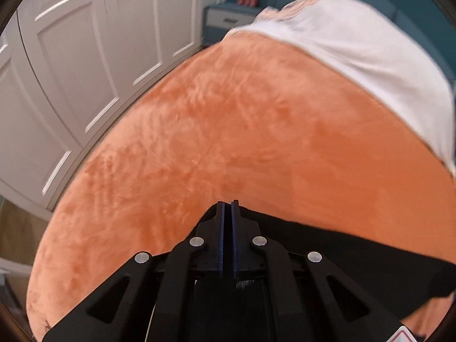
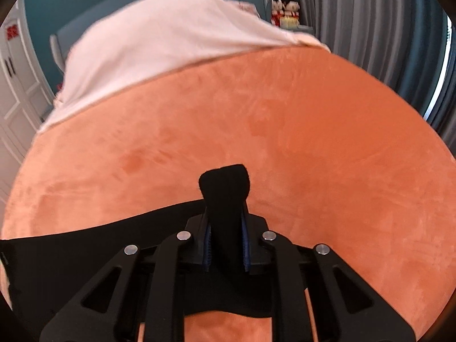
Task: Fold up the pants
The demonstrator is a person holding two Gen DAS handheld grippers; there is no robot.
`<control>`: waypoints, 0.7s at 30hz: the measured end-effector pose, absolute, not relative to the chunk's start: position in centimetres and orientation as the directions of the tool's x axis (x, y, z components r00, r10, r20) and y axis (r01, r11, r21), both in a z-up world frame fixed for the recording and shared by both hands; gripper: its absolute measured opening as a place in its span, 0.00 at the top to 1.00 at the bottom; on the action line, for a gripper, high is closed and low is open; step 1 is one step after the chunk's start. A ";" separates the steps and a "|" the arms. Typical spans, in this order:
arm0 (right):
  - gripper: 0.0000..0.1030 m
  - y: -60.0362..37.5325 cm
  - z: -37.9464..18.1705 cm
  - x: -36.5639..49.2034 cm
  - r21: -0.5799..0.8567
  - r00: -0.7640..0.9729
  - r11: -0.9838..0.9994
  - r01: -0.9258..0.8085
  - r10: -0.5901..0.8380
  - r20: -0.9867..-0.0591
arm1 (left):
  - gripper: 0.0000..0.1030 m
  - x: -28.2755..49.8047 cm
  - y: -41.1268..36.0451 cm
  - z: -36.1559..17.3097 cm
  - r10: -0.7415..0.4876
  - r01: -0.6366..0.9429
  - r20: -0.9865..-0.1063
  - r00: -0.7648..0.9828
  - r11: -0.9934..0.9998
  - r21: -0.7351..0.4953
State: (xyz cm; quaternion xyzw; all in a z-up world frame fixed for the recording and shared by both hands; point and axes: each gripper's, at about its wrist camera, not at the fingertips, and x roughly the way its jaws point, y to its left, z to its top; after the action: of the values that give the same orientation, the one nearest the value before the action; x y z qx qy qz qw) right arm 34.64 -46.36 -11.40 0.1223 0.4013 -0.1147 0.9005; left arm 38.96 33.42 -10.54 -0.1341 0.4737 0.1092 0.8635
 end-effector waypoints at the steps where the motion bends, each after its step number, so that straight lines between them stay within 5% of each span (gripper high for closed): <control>1: 0.86 -46.3 -10.5 34.0 0.138 0.664 0.945 0.296 -0.100 -0.741 | 1.00 37.9 33.3 -9.3 0.047 -0.294 -0.837 0.545 0.946 -0.138; 10: 0.86 -44.6 -1.9 22.8 0.167 0.770 0.969 0.182 -0.035 -0.637 | 1.00 23.6 31.6 -1.6 -0.069 -0.125 -0.783 0.618 0.975 -0.184; 21: 0.86 -45.0 -2.7 12.9 0.125 0.730 0.977 0.170 -0.040 -0.683 | 1.00 15.1 30.3 -3.4 -0.066 -0.108 -0.820 0.568 0.982 -0.153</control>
State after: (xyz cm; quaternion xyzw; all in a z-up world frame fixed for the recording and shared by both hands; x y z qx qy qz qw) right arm 12.87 -45.00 -2.67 0.0897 0.3632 -0.0567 0.9257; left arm 15.13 30.27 -3.43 -0.0932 0.4646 0.0119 0.8805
